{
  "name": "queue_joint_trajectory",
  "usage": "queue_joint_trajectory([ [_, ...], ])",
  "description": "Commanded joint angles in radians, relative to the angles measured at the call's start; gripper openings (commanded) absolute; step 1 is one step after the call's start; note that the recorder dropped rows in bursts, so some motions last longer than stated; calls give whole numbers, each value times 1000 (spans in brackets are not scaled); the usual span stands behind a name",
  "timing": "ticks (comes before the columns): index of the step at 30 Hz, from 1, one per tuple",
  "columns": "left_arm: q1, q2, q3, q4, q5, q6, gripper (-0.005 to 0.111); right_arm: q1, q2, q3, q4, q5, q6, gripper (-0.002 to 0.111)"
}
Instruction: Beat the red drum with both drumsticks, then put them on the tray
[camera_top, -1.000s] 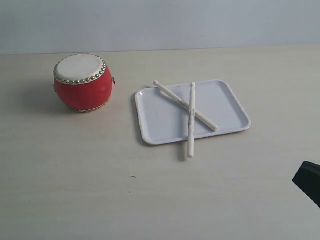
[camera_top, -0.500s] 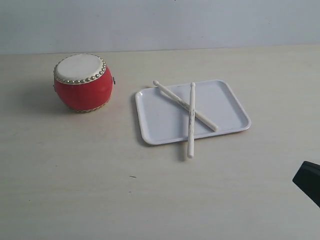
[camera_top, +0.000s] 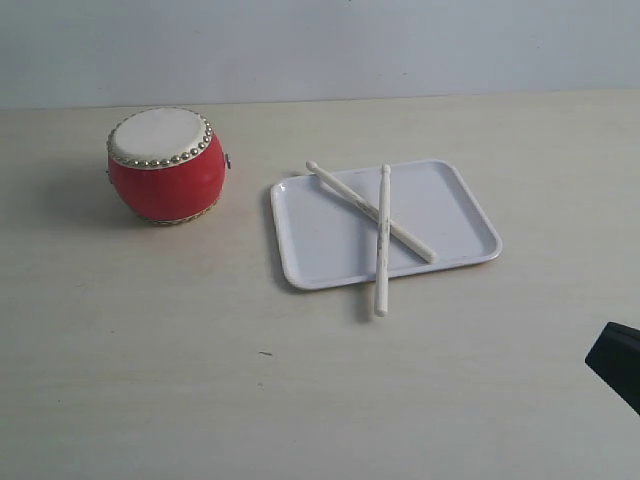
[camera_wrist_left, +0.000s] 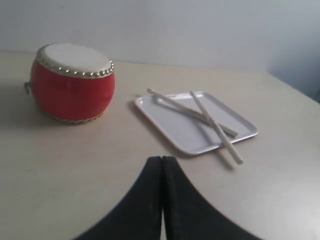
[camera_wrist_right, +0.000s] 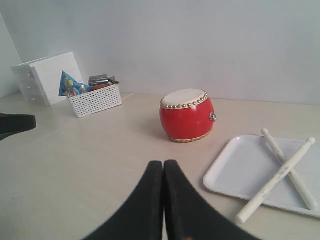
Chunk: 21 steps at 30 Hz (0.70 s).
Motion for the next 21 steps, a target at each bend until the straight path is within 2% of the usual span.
queue_joint_trajectory([
  [1, -3, -4, 3, 7, 58, 72, 0, 1, -7, 4, -1, -2, -8, 0],
  [13, -3, -4, 3, 1, 71, 239, 0, 1, -7, 4, -1, -2, -8, 0],
  [21, -3, -4, 3, -13, 71, 202, 0, 1, -7, 4, -1, -2, -8, 0],
])
